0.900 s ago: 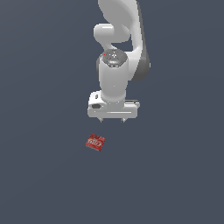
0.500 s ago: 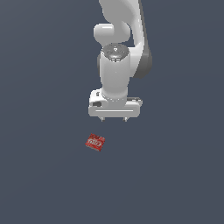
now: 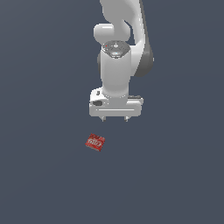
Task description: Pick up the object and move it to a goal position.
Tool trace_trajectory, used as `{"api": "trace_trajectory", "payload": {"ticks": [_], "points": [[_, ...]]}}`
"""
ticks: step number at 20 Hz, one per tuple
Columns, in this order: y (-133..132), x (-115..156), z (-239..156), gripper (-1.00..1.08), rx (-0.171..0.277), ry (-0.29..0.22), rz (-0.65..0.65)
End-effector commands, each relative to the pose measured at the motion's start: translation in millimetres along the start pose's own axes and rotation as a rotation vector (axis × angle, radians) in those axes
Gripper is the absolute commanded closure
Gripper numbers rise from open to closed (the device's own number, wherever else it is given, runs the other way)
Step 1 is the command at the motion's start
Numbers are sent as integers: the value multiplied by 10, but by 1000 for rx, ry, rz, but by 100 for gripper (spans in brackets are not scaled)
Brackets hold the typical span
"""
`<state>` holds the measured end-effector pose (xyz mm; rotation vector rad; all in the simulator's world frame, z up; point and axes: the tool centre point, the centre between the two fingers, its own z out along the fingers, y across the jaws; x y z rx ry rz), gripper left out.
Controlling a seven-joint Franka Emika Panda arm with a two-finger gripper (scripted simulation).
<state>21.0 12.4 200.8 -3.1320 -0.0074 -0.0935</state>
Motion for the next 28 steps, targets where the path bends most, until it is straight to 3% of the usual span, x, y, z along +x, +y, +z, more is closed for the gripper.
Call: {"api": "trace_trajectory", "payload": {"ticks": [1, 11, 28], "points": [[14, 5, 17, -92, -1, -1, -16], [144, 48, 181, -92, -9, -11, -163], [508, 130, 648, -92, -11, -39, -577]]}}
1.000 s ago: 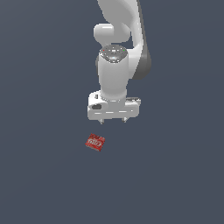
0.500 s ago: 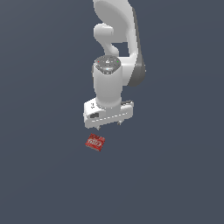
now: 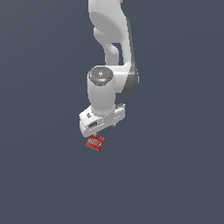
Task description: Pick up the object and move it to a goal position.
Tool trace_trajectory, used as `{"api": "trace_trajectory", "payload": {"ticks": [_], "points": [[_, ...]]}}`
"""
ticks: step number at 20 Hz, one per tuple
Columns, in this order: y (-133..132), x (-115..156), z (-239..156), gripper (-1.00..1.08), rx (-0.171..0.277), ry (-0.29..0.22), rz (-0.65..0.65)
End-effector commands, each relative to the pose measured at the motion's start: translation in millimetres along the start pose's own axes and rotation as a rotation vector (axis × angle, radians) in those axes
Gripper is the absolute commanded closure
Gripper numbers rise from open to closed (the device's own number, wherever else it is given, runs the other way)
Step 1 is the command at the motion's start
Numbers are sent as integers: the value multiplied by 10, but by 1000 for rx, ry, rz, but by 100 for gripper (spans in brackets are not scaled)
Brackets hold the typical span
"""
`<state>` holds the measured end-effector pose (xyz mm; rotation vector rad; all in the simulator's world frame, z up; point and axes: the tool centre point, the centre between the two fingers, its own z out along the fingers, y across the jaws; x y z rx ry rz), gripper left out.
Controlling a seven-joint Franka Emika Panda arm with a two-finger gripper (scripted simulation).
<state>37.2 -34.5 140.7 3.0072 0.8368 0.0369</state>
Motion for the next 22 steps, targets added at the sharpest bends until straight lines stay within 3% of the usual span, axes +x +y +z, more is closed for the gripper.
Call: {"api": "trace_trajectory", "payload": {"ticks": [1, 22], "points": [[51, -18, 72, -92, 1, -3, -63], [426, -193, 640, -92, 24, -11, -548]]}}
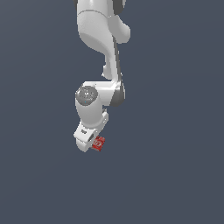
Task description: Pick up the object and move it to a goal position.
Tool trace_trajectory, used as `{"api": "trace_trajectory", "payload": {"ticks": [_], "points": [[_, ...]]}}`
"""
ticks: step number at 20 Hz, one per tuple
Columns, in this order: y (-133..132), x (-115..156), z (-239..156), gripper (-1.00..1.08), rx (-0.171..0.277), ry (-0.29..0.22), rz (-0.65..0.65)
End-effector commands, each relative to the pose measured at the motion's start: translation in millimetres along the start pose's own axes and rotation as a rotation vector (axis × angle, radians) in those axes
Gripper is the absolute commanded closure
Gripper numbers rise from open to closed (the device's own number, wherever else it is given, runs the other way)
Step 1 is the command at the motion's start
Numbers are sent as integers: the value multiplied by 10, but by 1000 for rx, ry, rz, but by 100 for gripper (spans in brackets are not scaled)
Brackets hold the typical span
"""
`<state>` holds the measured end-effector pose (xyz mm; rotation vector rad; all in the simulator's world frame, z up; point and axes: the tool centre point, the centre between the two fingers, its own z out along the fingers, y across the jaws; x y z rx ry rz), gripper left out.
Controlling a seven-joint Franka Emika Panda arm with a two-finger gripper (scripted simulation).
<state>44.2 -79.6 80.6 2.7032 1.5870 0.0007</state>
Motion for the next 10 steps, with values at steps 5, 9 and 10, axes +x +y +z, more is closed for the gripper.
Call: {"api": "trace_trajectory", "payload": {"ticks": [5, 9, 10], "points": [[42, -64, 107, -92, 4, 2, -94], [54, -86, 141, -92, 6, 3, -123], [56, -89, 146, -92, 6, 3, -128]]}}
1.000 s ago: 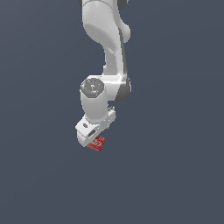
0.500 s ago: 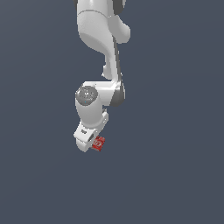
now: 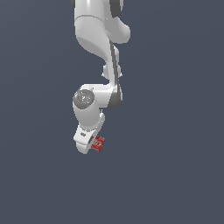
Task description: Pick up the object and move it to a goal position.
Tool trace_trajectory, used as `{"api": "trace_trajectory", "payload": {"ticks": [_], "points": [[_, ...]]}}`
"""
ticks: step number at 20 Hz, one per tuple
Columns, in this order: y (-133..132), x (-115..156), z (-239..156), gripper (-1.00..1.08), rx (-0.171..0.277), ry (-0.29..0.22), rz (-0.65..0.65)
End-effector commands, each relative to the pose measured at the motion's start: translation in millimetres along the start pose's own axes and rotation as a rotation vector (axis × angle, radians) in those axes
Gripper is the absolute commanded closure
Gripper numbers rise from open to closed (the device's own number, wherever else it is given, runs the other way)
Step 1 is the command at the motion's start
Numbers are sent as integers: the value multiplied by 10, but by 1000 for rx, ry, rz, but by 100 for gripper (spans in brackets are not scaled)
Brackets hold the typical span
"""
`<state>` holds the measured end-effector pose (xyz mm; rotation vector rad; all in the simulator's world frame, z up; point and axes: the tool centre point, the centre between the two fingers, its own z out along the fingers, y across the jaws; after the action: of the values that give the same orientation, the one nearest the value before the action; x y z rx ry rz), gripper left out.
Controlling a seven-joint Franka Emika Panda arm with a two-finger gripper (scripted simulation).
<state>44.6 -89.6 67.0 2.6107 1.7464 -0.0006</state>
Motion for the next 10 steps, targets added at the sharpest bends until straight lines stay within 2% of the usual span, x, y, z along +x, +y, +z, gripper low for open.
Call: {"api": "trace_trajectory", "payload": {"ticks": [1, 10], "points": [[5, -7, 13, -92, 0, 1, -13], [1, -11, 142, -92, 0, 0, -12]]}}
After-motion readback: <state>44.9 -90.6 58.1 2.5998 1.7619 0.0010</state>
